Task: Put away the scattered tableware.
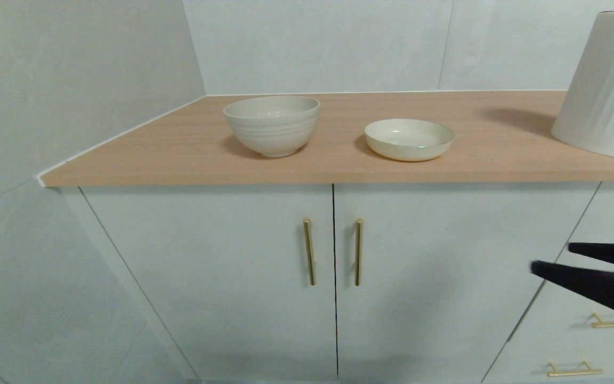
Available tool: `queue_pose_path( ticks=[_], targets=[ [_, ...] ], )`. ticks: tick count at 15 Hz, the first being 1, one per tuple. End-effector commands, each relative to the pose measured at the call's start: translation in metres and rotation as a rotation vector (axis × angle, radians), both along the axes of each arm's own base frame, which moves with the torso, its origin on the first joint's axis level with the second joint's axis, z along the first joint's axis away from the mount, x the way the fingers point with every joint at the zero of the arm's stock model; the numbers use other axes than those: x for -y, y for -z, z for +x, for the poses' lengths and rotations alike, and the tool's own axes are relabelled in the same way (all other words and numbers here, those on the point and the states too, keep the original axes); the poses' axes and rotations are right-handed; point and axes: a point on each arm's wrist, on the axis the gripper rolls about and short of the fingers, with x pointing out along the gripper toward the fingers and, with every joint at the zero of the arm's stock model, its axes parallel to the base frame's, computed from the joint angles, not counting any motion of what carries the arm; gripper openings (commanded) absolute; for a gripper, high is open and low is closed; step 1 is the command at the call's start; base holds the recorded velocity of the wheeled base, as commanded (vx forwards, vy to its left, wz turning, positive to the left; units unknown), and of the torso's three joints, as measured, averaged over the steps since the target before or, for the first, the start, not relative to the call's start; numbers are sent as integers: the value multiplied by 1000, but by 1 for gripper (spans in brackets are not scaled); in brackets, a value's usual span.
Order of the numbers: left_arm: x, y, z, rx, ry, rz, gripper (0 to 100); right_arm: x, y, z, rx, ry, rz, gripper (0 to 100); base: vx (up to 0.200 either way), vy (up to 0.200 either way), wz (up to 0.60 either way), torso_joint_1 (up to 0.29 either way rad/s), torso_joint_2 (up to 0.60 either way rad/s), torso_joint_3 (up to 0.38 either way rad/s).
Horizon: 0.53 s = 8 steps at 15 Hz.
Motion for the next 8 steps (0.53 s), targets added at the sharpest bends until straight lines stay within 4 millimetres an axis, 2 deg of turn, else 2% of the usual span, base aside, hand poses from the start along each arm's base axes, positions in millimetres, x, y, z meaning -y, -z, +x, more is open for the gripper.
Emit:
queue_pose_path(
  ticks=[1, 4, 8],
  targets=[
    [0, 0, 0, -1, 0, 0, 100, -86, 8, 90, -175, -178, 46, 100, 0, 0, 0, 0, 0, 0],
    [0, 0, 0, 0, 0, 0, 100, -116, 23, 115, -248, -210, 57, 100, 0, 0, 0, 0, 0, 0],
    [0, 0, 0, 0, 0, 0, 100, -145, 43, 119, -287, -269, 32, 100, 0, 0, 0, 0, 0, 0]
  ],
)
